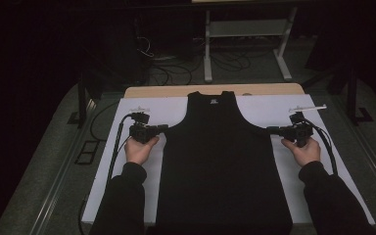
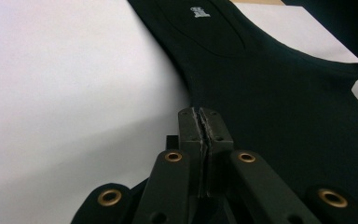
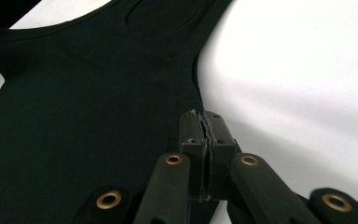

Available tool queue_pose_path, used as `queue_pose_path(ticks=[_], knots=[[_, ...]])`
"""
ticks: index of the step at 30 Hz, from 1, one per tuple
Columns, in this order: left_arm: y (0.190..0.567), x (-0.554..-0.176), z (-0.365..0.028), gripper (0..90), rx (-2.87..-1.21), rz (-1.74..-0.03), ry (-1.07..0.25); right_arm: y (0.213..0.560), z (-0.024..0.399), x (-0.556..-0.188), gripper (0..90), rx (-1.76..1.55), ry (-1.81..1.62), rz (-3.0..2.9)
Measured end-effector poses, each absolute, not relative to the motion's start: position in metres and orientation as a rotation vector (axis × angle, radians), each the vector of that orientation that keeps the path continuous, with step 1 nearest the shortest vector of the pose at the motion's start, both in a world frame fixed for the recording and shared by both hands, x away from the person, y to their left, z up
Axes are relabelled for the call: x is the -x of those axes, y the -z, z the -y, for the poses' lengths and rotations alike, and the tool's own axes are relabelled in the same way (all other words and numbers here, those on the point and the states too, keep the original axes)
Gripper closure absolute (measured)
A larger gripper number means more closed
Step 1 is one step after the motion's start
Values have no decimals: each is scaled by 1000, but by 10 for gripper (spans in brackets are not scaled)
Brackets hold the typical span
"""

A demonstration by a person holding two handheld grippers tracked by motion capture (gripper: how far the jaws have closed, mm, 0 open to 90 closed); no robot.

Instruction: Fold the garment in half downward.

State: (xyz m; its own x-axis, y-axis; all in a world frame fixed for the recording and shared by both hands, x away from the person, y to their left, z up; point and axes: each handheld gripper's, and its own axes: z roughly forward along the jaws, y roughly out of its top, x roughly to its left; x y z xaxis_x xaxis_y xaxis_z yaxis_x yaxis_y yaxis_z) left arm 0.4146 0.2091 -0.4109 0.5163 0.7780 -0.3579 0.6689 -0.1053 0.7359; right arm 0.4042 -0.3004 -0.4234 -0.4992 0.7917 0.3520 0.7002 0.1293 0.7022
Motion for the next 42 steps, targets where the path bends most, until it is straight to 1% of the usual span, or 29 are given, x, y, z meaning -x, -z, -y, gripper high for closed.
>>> queue_pose_path(ticks=[21,42], knots=[[397,-397,-209,874,-1852,-1151,-141,413,302,-386,864,-1499,-1367,-2265],[403,-381,-219,874,-1821,-1147,-95,411,308,-369,864,-1508,-1371,-2273]])
